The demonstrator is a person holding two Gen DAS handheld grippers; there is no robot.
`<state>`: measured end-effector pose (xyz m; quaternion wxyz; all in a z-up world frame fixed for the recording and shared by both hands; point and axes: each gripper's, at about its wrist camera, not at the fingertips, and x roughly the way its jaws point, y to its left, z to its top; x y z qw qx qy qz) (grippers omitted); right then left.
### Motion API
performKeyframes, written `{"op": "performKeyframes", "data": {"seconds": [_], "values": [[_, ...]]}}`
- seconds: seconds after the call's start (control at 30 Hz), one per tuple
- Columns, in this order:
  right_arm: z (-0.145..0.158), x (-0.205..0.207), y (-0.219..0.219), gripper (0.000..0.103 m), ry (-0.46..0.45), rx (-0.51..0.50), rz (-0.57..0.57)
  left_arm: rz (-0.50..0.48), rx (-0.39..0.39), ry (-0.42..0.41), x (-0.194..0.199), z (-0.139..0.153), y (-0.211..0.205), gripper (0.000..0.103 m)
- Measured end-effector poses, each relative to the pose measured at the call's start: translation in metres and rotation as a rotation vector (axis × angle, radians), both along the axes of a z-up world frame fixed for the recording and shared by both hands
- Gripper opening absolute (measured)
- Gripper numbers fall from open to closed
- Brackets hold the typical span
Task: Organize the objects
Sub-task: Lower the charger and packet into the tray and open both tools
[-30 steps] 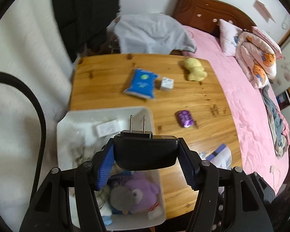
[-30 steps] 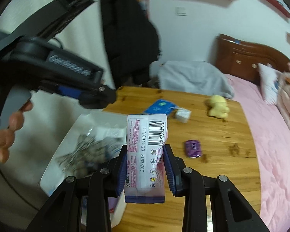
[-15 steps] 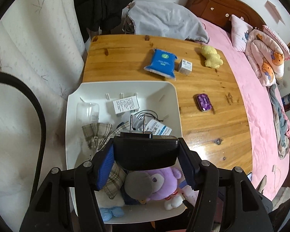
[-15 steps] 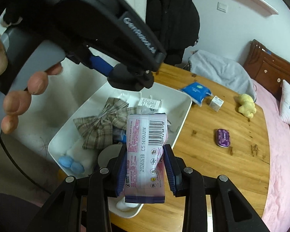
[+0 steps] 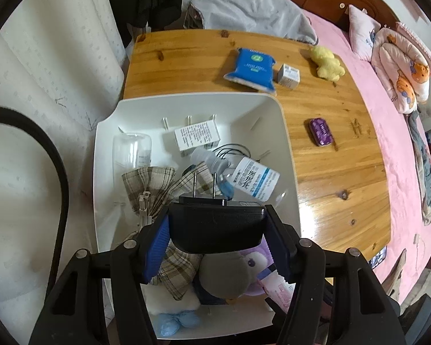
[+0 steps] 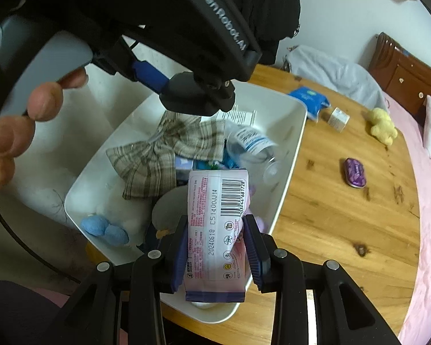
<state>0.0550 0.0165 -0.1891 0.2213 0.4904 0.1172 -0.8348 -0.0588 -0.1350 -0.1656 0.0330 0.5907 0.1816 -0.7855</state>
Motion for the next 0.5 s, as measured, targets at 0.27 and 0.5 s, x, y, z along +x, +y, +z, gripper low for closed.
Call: {"op": "performKeyframes", "data": {"seconds": [0.27, 0.5], "values": [[-0.01, 0.005, -0.011, 0.044, -0.019, 0.007, 0.011, -0.005, -0.007, -0.044, 0.004, -0.019, -0.005, 0.066], [0.0, 0.012, -0.016, 0.067, 0.037, 0.001, 0.033, 0.018, -0.005, -0.095, 0.007, -0.029, -0.01, 0.066]]}}
